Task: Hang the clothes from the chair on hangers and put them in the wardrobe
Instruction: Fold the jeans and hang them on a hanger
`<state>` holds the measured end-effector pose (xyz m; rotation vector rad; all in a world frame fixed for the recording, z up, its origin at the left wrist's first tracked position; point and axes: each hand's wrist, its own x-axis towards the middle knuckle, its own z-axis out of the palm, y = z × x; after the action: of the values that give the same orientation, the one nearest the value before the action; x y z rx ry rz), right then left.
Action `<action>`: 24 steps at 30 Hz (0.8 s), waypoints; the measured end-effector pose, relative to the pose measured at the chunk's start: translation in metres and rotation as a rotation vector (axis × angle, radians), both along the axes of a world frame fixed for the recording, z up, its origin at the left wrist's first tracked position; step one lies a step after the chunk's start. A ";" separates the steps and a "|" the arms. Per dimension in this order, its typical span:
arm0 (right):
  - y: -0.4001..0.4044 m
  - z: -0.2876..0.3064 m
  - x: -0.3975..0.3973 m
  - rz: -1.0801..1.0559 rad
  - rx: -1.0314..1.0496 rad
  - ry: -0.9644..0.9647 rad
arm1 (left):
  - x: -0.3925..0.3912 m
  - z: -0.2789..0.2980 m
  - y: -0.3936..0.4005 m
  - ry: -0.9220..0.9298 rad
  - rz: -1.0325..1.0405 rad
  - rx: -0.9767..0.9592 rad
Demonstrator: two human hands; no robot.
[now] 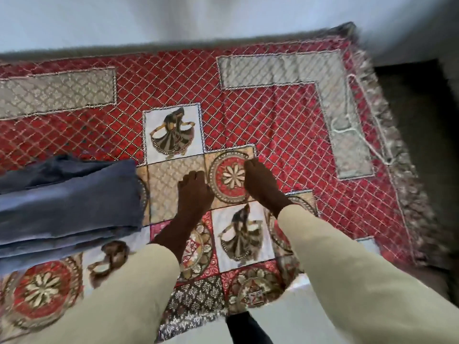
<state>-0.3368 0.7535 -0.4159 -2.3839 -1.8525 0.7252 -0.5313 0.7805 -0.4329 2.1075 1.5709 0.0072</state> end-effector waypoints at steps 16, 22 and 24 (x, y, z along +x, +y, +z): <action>-0.076 -0.027 0.372 -0.374 -0.070 -0.346 | 0.346 0.003 0.012 -0.032 -0.355 -0.002; -0.070 -0.063 0.409 -0.552 -0.134 -0.297 | 0.365 -0.018 0.021 -0.036 -0.390 -0.028; -0.074 -0.066 0.409 -0.492 -0.090 -0.357 | 0.362 -0.024 0.020 -0.070 -0.364 -0.015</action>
<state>0.0725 0.6799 -0.4822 -3.0097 -1.2307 0.3596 -0.1691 0.8008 -0.4574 2.3239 1.1262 -0.0545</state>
